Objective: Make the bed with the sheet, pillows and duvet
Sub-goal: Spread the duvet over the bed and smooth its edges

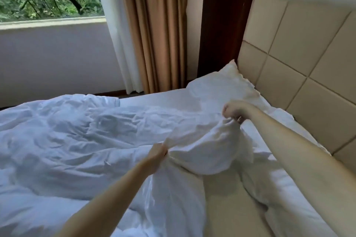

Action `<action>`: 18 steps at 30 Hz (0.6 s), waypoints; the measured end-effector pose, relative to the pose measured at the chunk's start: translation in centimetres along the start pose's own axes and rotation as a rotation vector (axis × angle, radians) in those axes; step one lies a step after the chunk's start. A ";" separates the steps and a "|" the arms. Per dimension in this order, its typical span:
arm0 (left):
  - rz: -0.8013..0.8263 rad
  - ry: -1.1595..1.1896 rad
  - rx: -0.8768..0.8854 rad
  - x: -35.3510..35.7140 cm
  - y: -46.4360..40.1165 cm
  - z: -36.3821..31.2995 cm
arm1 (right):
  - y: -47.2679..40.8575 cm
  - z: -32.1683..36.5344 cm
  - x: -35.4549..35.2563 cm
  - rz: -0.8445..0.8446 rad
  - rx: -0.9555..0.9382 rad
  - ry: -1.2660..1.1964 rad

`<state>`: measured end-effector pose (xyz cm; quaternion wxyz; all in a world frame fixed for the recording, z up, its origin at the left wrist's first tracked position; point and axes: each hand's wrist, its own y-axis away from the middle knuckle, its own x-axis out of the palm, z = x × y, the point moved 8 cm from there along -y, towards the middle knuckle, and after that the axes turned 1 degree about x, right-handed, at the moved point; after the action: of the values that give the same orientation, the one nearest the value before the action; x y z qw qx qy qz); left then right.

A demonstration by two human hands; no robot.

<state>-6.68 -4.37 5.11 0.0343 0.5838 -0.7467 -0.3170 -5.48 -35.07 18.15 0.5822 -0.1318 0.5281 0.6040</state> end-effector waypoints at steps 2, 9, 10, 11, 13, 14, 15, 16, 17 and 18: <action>0.034 -0.073 -0.061 0.1 1.4 3.6 | 0.7 -2.4 5.4 0.210 0.045 -0.001; -0.097 -0.073 -0.121 -4.7 3.7 9.8 | -0.4 -7.4 15.2 0.250 0.125 -0.135; -0.140 -0.082 -0.144 -5.8 3.7 10.8 | -1.0 -7.6 15.6 0.191 0.108 -0.137; -0.178 -0.077 -0.158 -6.7 3.7 11.9 | -1.5 -7.8 16.0 0.147 0.088 -0.135; -0.218 -0.027 -0.174 -8.0 4.4 13.1 | -2.5 -8.3 16.7 0.092 0.066 -0.111; -0.243 -0.024 -0.191 -8.8 4.7 13.9 | -3.1 -8.5 16.9 0.071 0.065 -0.085; -0.283 -0.061 -0.215 -9.7 4.9 14.7 | -3.7 -8.6 17.0 0.050 0.066 -0.053; -0.331 -0.123 -0.251 -10.8 5.3 15.7 | -4.3 -8.7 17.1 0.029 0.072 -0.014; -0.356 -0.209 -0.280 -11.5 5.7 16.6 | -5.0 -8.7 17.1 0.009 0.085 0.029; -0.355 -0.293 -0.310 -11.9 5.9 17.4 | -5.6 -8.7 17.1 -0.003 0.102 0.072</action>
<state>-15.27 14.49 -1.92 -0.0413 0.6411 -0.5723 -0.5097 -9.57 -33.63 -1.31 0.5697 -0.1245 0.5785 0.5704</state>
